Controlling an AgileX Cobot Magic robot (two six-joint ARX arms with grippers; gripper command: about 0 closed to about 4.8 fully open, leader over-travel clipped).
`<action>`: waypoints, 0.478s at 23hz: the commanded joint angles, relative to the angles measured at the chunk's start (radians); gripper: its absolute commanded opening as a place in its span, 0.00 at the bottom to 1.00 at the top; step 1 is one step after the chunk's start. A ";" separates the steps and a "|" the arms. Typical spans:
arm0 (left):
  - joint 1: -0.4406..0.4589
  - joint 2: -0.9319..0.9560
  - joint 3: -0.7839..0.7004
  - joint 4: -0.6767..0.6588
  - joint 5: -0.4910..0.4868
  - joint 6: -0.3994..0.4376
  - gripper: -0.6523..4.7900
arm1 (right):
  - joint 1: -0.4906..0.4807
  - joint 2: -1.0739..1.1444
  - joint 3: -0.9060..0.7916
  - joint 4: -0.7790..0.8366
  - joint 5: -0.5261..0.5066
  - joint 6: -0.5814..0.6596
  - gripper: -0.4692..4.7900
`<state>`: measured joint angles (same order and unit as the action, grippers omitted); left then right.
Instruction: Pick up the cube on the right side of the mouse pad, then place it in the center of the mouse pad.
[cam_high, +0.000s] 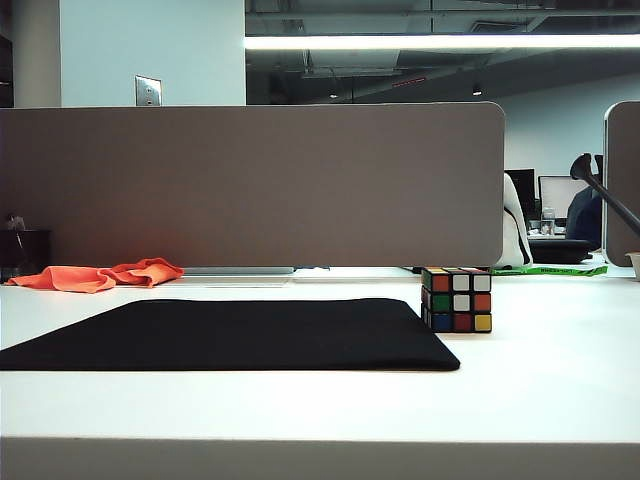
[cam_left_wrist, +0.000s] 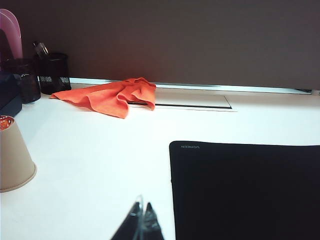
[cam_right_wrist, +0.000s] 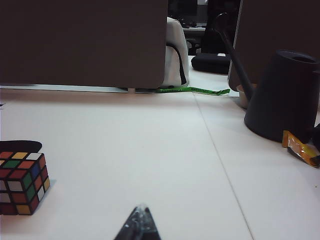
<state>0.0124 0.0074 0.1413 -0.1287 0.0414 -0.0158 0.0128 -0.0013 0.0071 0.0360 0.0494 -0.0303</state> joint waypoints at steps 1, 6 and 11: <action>0.000 0.001 0.004 0.010 0.000 0.001 0.11 | -0.001 -0.001 -0.001 0.013 0.000 0.003 0.09; 0.000 0.001 0.005 0.011 0.000 0.000 0.11 | -0.001 -0.001 -0.001 0.016 0.000 0.003 0.09; 0.000 0.001 0.004 0.011 0.007 0.001 0.11 | 0.000 -0.001 0.003 0.028 0.000 0.004 0.09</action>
<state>0.0124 0.0074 0.1413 -0.1287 0.0414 -0.0158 0.0128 -0.0013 0.0074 0.0444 0.0494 -0.0303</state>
